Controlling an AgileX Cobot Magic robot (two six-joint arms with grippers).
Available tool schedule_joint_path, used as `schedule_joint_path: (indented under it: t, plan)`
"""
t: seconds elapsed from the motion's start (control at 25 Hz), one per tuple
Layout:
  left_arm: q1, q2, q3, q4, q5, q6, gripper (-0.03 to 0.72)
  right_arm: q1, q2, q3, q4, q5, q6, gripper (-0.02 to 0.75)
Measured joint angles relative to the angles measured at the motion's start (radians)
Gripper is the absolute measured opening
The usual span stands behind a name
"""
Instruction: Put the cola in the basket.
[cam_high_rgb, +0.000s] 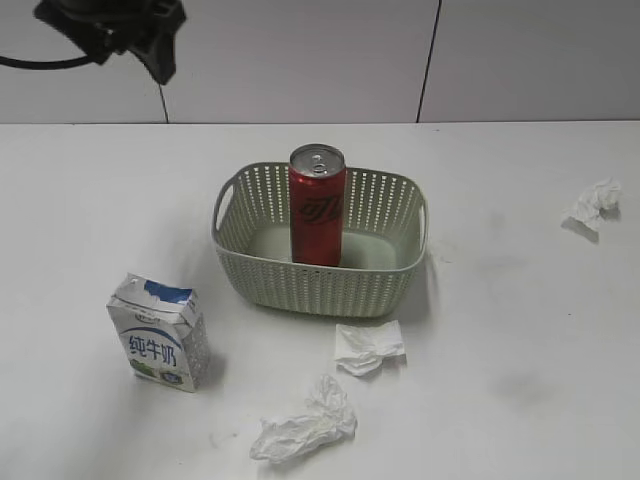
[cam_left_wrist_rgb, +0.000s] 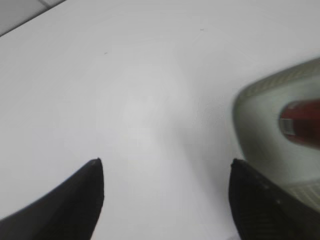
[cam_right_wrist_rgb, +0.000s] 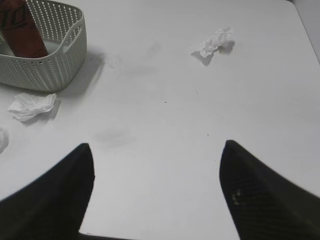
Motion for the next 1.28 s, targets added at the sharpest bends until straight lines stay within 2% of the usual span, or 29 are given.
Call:
schedule_joint_path:
  t: [0.28, 0.44, 0.68, 0.88, 1.12, 1.28]
  plan:
    - [0.164, -0.057, 0.091, 0.002, 0.000, -0.016, 0.589, 0.000, 0.000, 0.000, 0.000, 0.000, 0.000, 0.589]
    - [0.228, -0.139, 0.239, -0.005, 0.000, -0.017, 0.589, 0.000, 0.000, 0.000, 0.000, 0.000, 0.000, 0.589]
    - [0.263, -0.335, 0.546, -0.015, 0.001, -0.017, 0.589, 0.000, 0.000, 0.000, 0.000, 0.000, 0.000, 0.589]
    - [0.290, -0.540, 0.805, -0.016, -0.074, -0.027, 0.589, 0.000, 0.000, 0.000, 0.000, 0.000, 0.001, 0.589]
    - [0.292, -0.796, 1.101, -0.016, -0.173, -0.052, 0.589, 0.000, 0.000, 0.000, 0.000, 0.000, 0.000, 0.589]
    - [0.292, -0.963, 1.250, -0.015, -0.229, -0.094, 0.589, 0.000, 0.000, 0.000, 0.000, 0.000, 0.001, 0.589]
